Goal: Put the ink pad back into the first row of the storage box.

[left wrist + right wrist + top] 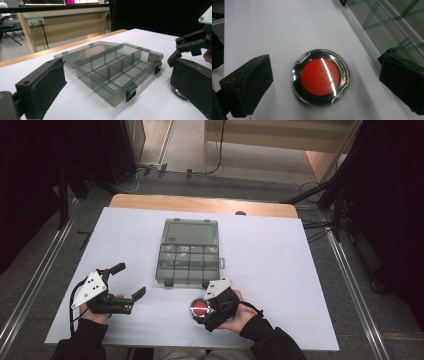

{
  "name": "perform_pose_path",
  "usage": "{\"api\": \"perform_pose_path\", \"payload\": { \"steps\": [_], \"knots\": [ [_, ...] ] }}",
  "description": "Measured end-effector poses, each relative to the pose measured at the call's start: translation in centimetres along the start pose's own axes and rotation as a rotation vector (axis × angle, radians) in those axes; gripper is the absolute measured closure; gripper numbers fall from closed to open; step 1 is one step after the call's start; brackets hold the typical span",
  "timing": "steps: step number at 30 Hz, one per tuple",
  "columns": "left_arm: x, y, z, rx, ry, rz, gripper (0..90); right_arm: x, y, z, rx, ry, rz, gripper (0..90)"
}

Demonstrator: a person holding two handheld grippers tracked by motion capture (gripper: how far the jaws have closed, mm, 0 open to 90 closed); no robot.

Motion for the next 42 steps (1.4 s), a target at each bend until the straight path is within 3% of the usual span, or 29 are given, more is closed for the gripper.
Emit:
{"api": "perform_pose_path", "payload": {
  "steps": [5, 11, 12, 14, 15, 17, 18, 30, 33, 42],
  "knots": [
    [0.0, 0.0, 0.0, 0.000, 0.000, 0.001, 0.0, 0.5, -0.2, 0.0, -0.015, -0.015, 0.001, 0.4],
    [0.0, 0.0, 0.0, 0.000, 0.000, 0.002, 0.0, 1.1, -0.4, 0.3, -0.030, -0.046, -0.005, 8.2],
    [0.0, 0.0, 0.0, 0.000, 0.000, 0.001, 0.0, 1.2, -0.5, 0.3, -0.033, -0.053, -0.007, 15.4],
    [0.0, 0.0, 0.0, 0.000, 0.000, 0.002, 0.0, 1.3, -0.6, 0.3, -0.037, -0.057, -0.009, 16.7],
    [0.0, 0.0, 0.0, 0.001, 0.000, 0.002, 0.0, 1.4, -0.7, 0.5, -0.053, -0.071, 0.005, 26.1],
    [0.0, 0.0, 0.0, 0.001, 0.000, 0.002, 0.0, 1.5, -0.7, 0.5, -0.062, -0.078, 0.021, 26.2],
    [0.0, 0.0, 0.0, 0.001, 0.000, 0.002, 0.0, 1.4, -0.7, 0.5, -0.055, -0.072, 0.024, 30.8],
    [0.0, 0.0, 0.0, 0.001, -0.003, 0.002, 0.0, 1.3, -0.7, 0.4, -0.012, -0.079, 0.044, 31.4],
    [0.0, 0.0, 0.0, 0.002, -0.001, 0.002, 0.0, 0.8, -0.4, 0.1, 0.016, -0.057, 0.036, 31.4],
    [0.0, 0.0, 0.0, 0.001, -0.001, 0.003, 0.0, -0.1, 0.0, -1.0, 0.037, -0.018, 0.021, 31.4]
  ]
}}
Point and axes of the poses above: each handheld gripper's, and its own axes: x roughly forward along the jaws, z roughly out of its underside, y roughly to its right, the point moved 6 cm from there along x, roughly forward along the jaws, and after that the axes turned 4 degrees about x, right-handed, at the moved point
